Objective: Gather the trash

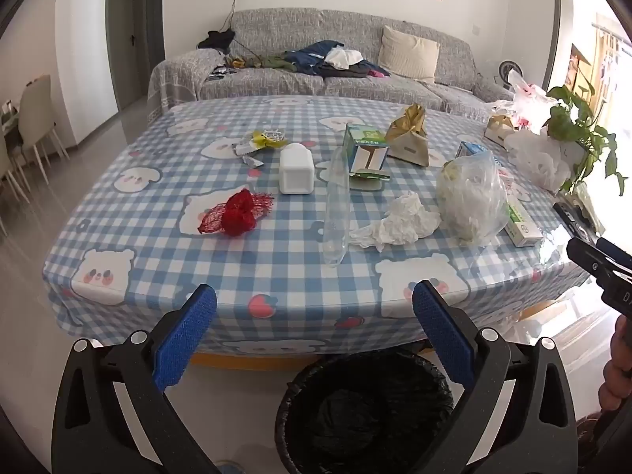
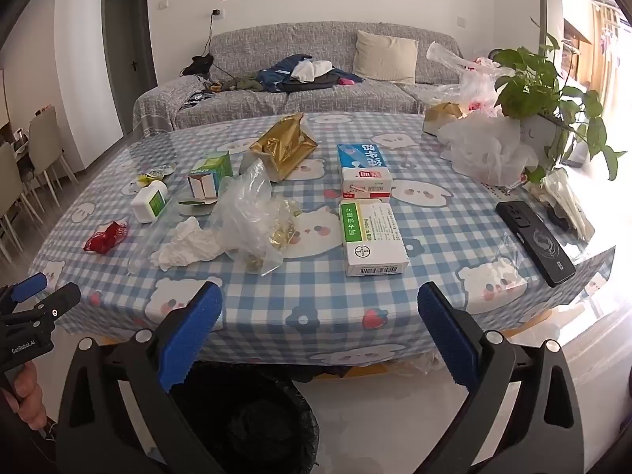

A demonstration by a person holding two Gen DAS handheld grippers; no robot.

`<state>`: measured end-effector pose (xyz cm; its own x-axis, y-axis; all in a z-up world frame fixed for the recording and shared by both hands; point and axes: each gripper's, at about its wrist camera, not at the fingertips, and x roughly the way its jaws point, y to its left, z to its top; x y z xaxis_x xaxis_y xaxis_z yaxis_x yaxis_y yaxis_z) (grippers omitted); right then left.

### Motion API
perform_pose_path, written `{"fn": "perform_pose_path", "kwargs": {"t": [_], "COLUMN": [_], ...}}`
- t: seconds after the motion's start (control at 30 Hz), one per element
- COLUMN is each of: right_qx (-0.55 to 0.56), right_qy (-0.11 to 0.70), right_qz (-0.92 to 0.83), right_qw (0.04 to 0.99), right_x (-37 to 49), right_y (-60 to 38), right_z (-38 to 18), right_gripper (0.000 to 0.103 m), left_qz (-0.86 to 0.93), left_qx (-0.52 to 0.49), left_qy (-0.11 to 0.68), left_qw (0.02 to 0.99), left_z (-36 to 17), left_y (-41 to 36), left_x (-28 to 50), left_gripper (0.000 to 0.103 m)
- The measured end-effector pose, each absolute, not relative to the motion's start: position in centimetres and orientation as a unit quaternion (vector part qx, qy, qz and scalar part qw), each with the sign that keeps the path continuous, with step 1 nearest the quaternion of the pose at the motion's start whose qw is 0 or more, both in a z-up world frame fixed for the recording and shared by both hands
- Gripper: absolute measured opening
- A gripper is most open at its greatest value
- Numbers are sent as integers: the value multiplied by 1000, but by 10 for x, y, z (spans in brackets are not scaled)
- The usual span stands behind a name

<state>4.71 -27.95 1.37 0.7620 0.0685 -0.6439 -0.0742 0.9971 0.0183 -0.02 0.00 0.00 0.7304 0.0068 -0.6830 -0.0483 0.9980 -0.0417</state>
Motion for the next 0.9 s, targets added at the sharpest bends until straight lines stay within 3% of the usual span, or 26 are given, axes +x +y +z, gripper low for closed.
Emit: {"fn": "perform_pose_path", "kwargs": {"t": [0.9], "right_qx": [-25], "right_qy": [345], "right_qz": [31], "right_qw": [938], "right_x": [49], "right_y": [-273], "right_z": [9], "right_gripper": [96], "left_qz": [24], "left_qx": [-30], "left_qy": [375], "left_qw": [926], "left_z": [6], "left_y": [8], "left_x": [-1], "left_gripper": [97]}}
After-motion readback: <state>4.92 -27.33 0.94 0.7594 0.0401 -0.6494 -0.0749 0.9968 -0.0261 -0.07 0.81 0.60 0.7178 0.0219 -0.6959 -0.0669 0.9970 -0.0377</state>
